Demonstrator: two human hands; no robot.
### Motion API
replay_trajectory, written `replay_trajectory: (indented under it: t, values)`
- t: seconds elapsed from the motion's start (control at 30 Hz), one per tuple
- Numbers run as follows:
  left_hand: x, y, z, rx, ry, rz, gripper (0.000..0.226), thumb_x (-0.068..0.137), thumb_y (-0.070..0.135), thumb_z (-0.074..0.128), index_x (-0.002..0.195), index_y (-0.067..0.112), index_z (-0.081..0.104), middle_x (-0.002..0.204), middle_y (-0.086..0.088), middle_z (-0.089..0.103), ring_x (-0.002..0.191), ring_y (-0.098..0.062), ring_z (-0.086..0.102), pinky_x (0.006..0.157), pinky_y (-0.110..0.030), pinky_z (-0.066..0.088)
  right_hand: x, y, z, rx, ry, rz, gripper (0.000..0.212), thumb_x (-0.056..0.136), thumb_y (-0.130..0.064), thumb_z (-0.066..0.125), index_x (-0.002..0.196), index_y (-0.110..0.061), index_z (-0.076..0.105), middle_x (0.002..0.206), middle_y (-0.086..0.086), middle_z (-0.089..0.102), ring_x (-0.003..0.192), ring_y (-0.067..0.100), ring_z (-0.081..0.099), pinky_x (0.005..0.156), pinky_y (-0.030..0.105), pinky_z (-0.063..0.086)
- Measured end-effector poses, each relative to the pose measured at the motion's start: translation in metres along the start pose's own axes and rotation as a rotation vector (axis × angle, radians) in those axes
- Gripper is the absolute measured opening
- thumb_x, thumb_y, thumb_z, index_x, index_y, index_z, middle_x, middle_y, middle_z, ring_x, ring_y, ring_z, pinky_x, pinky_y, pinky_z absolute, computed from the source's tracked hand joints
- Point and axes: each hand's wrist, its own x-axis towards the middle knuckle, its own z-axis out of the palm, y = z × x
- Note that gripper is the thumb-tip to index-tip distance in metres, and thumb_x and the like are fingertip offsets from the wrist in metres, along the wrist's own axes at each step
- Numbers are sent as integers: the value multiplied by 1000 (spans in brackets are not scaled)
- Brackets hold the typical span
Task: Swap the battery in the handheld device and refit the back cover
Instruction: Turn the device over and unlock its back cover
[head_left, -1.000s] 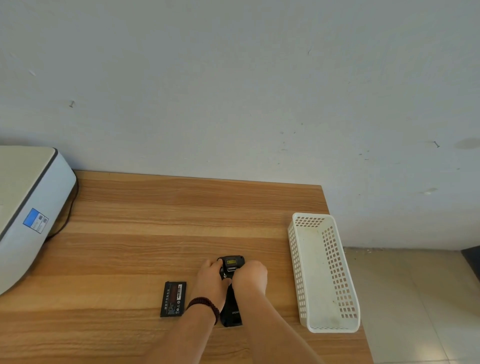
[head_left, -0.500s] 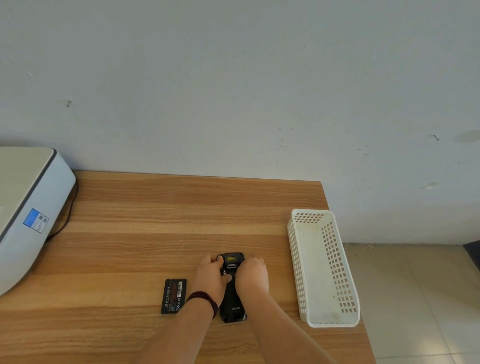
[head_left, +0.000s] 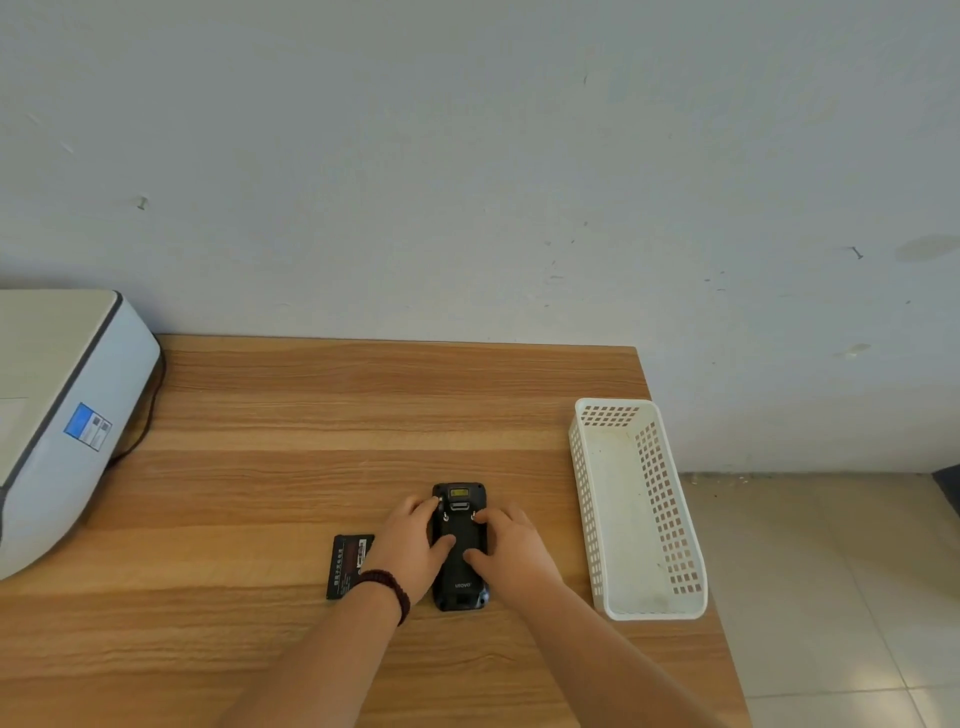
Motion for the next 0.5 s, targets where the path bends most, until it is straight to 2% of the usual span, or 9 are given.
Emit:
replay_trajectory:
  t: [0.2, 0.3, 0.5]
  values:
    - [-26, -12, -1, 163, -72, 137, 76, 83, 49, 60, 146, 20, 28, 145, 8, 30, 133, -13, 26, 113, -30, 26, -12, -2, -4, -215, -98, -136, 71, 80, -45, 67, 143, -28, 37, 138, -5, 30, 128, 17, 28, 97, 36, 48]
    - [-34, -13, -4, 206, -127, 131, 84, 79, 55, 58, 148, 23, 21, 149, 8, 24, 136, -14, 21, 115, -35, 22, -8, -10, -7, -205, -77, -103, 66, 85, -42, 62, 144, -27, 35, 140, -2, 30, 128, 19, 28, 97, 37, 48]
    - [-35, -11, -5, 365, -133, 125, 98, 72, 65, 60, 148, 22, 16, 153, 6, 18, 142, -17, 11, 117, -39, 11, 3, -21, -1, -303, -69, -64, 60, 88, -47, 58, 141, -27, 38, 137, 5, 30, 126, 24, 29, 99, 41, 46]
